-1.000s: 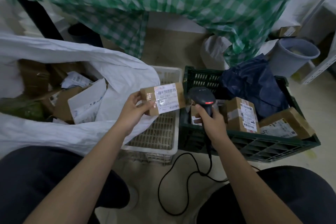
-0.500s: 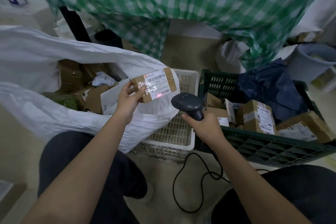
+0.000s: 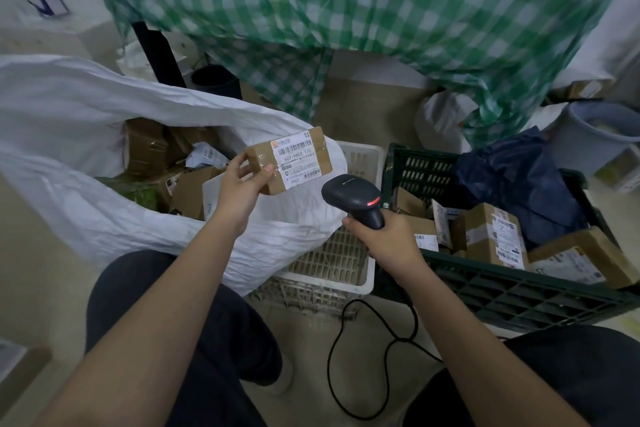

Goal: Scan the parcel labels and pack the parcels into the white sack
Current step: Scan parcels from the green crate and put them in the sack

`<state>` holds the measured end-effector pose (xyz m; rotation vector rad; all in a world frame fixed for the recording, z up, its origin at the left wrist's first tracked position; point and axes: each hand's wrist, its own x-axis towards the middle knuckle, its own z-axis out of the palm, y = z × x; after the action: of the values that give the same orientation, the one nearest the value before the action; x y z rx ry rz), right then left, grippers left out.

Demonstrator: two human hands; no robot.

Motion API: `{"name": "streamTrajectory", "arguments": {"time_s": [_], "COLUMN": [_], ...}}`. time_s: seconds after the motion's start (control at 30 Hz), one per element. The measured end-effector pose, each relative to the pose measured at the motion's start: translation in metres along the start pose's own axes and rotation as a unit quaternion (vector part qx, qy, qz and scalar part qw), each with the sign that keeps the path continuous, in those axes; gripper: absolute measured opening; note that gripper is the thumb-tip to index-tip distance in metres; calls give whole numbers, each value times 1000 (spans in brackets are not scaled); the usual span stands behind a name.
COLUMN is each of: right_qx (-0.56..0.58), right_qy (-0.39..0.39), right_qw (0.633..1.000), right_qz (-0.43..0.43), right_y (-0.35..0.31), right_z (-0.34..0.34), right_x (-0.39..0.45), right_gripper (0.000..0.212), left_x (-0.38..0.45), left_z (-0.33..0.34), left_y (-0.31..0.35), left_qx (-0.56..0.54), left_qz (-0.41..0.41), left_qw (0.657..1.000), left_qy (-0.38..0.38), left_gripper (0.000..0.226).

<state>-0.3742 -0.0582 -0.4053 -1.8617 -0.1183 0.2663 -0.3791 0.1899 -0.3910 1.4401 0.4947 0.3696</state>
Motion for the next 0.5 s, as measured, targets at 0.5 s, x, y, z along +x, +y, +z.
{"name": "streamTrajectory", "arguments": {"time_s": [0.5], "right_qx": [80], "right_qy": [-23], "right_qw": [996], "right_qz": [40], "right_y": [-55], "right_z": [61], "right_x": [54], "right_gripper": [20], "left_x": [43], "left_z": [-98], "left_y": [68], "left_qx": [534], "left_qz": [98], "left_qw": [831], "left_qy": [118], "left_gripper": [80]}}
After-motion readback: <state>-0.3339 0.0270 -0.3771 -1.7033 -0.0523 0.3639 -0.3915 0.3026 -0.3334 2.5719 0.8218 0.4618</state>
